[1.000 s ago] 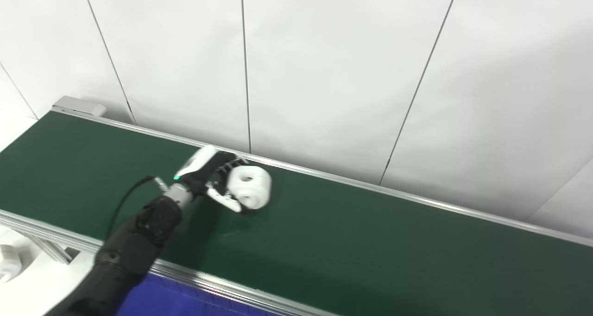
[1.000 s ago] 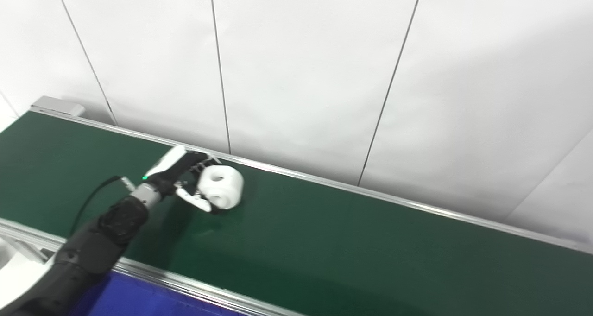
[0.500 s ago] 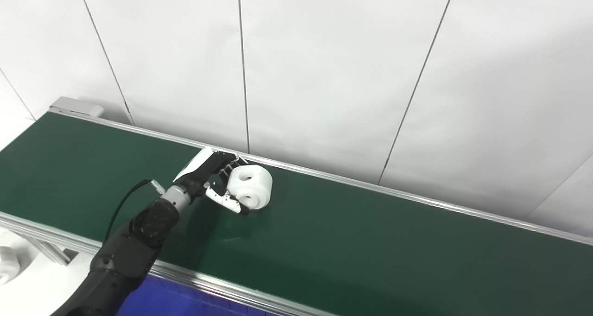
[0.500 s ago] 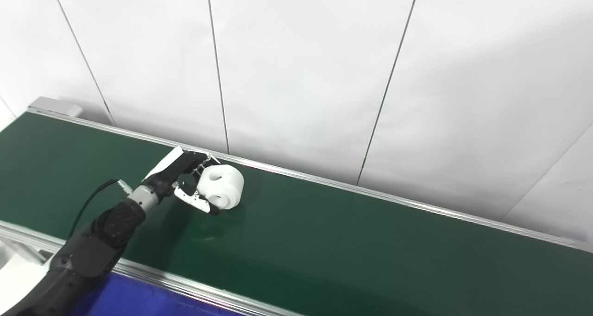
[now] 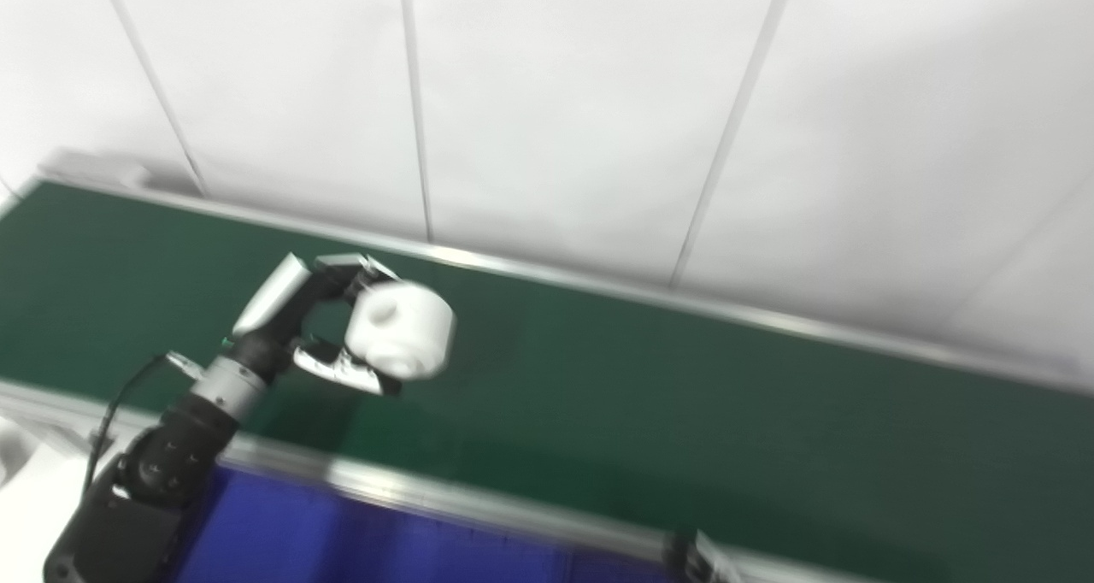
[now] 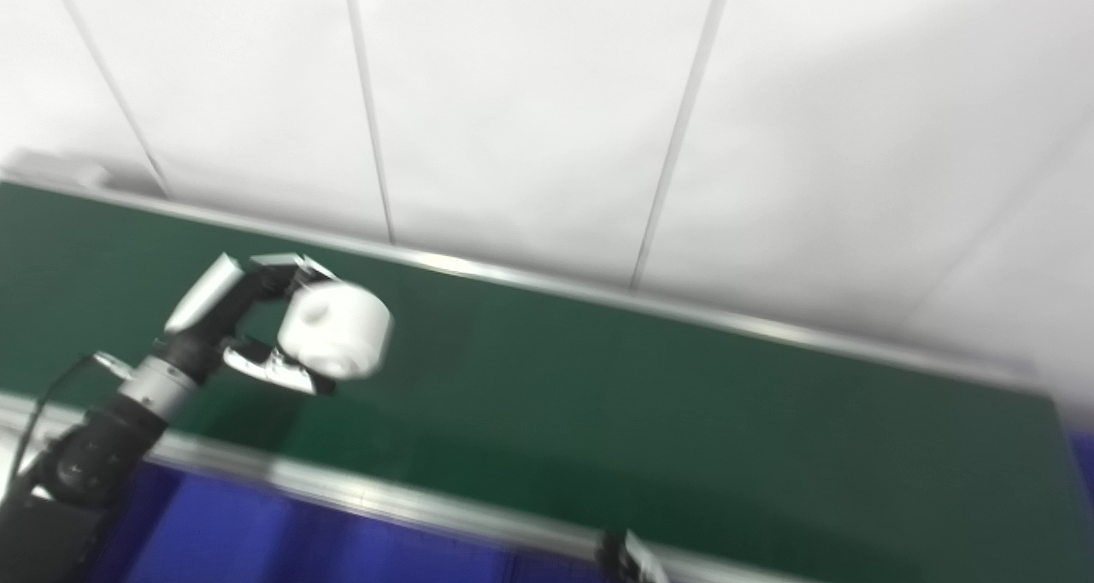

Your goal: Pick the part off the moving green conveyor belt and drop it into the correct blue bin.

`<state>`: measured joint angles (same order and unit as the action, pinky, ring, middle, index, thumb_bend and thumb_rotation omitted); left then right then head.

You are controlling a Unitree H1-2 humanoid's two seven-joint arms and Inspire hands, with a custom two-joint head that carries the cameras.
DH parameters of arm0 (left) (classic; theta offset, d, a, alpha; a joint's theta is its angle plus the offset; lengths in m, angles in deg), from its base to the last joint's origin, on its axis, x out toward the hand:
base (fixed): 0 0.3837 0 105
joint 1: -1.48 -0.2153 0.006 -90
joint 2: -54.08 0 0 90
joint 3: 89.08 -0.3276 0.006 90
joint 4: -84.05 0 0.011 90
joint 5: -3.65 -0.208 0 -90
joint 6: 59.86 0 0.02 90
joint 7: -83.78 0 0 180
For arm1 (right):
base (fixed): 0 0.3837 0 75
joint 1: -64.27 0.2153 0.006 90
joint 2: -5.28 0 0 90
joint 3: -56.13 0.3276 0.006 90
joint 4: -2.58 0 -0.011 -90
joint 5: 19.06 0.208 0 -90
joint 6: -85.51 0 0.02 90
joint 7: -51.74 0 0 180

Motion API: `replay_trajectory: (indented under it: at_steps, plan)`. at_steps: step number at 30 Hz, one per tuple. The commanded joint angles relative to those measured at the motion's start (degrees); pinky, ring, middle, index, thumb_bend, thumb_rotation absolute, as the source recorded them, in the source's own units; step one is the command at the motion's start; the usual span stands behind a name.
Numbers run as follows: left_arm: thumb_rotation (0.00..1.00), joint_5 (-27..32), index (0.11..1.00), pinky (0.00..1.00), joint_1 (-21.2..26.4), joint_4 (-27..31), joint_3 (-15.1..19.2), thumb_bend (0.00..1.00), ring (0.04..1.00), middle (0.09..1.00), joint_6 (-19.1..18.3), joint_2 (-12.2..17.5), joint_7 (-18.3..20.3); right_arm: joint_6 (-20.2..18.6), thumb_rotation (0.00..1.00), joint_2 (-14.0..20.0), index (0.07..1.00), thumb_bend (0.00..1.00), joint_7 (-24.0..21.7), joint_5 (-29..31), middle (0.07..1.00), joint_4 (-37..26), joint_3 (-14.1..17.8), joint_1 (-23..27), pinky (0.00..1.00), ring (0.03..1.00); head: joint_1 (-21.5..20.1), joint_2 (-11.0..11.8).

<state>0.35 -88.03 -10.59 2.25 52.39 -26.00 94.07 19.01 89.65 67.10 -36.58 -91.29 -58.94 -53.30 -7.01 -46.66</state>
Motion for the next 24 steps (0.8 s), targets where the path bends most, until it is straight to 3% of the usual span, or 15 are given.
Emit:
replay_trajectory:
  at_steps: [1, 5, 12, 18, 24]
  plan:
    - [0.00, 2.35, 0.511, 0.44, -1.14, 3.11, 0.86, 0.52, 0.480, 0.478, 2.80, 0.71, 0.48, 1.10, 0.33, -0.80, 0.854, 0.68, -1.24, -0.50, 0.808, -2.94, 0.88, -1.36, 0.70, 0.787, 0.00, -0.08]
    - [0.00, 9.52, 0.519, 0.44, -6.91, 6.87, 0.66, 0.51, 0.482, 0.471, 2.56, -1.63, 2.15, -1.54, 0.34, -1.71, 0.859, 0.68, -3.68, -0.34, 0.813, -6.37, 2.35, -2.76, 0.72, 0.795, -1.78, -4.13]
    - [0.00, 7.71, 0.521, 0.44, -14.31, 13.98, -0.11, 0.51, 0.478, 0.468, 0.34, -5.61, 1.96, -2.39, 0.34, -3.29, 0.857, 0.70, -6.84, 0.91, 0.808, -8.88, 4.58, -3.10, 0.70, 0.782, -2.03, -7.48]
    - [0.00, 6.55, 0.510, 0.43, -19.84, 17.27, -1.57, 0.52, 0.478, 0.477, -0.60, -6.22, 3.05, -4.10, 0.35, -4.13, 0.855, 0.71, -9.09, 1.26, 0.802, -11.46, 5.94, -3.70, 0.69, 0.771, -0.79, -9.17]
    - [0.00, -4.90, 0.497, 0.44, -26.61, 18.60, -1.97, 0.52, 0.499, 0.488, 2.16, -6.57, 1.60, -4.22, 0.32, -4.33, 0.850, 0.70, -10.75, 2.20, 0.801, -12.99, 7.15, -4.00, 0.69, 0.764, 0.27, -10.28]
